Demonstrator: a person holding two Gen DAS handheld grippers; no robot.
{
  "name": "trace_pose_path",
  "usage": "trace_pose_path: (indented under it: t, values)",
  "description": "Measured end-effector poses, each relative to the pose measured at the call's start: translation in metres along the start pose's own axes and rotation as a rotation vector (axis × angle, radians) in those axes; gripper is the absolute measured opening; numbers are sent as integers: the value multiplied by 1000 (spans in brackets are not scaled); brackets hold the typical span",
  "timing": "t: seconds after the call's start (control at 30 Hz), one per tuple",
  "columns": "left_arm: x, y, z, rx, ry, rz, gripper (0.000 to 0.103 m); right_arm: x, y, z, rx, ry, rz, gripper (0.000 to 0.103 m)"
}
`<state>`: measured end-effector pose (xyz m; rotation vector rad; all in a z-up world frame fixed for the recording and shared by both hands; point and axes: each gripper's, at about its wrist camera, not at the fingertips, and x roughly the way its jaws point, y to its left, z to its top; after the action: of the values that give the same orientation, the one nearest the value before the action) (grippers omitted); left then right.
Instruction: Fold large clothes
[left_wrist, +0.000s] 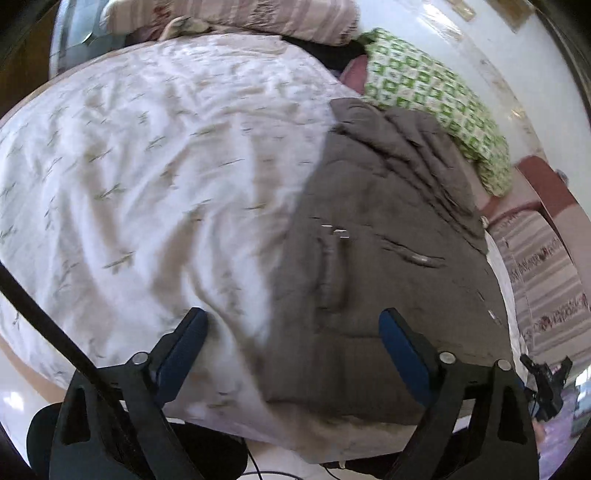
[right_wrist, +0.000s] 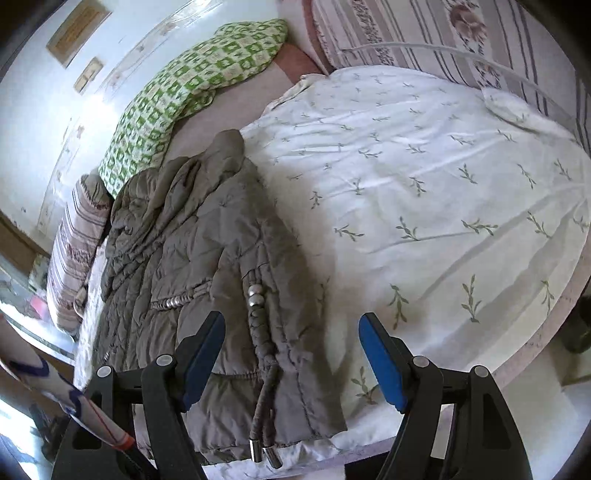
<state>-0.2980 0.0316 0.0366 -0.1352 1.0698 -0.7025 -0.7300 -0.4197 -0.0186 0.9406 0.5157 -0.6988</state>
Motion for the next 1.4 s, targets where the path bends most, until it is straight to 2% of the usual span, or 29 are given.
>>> trace_pose_path:
  t: [0.2, 0.33, 0.43, 0.47, 0.57, 0.73, 0.8, 0.87, 0.93, 1.07, 1.3, 1.37, 1.4]
  values:
    - [21, -18, -10, 44, 58, -24, 93, 6, -14, 1, 66, 45, 42, 79]
    - [23, -25, -16, 74, 30, 15, 93, 10, -18, -6, 100, 76, 90, 79]
    - [22, -28, -22, 68, 15, 27, 93, 12, -13, -16, 110, 93, 165, 79]
    - [22, -31, -24, 75, 14, 24, 93, 15, -6, -22, 98, 115, 196, 78]
    - [21, -42, -36, 106, 13, 0, 93, 18, 13, -41, 49, 142, 219, 71]
    - [24, -55, -47, 153, 0, -4, 93, 15, 47, -57, -95, 122, 242, 66]
    - [24, -57, -47, 156, -14, -5, 93, 15, 54, -59, -125, 102, 223, 61]
    - [24, -56, -44, 144, -27, -3, 93, 14, 48, -57, -98, 76, 201, 45]
    - [25, -54, -43, 129, -38, 11, 93, 16, 42, -55, -66, 67, 186, 36]
    - [29, -60, -49, 177, -53, 72, 93, 24, 46, -57, -94, 85, 133, 35]
    - [35, -69, -54, 220, -82, 147, 93, 28, 46, -60, -117, 77, 118, 35]
    - [32, -70, -53, 227, -87, 146, 83, 26, 47, -60, -123, 63, 124, 34]
    - [30, -72, -52, 238, -95, 148, 65, 24, 47, -61, -127, 50, 130, 33]
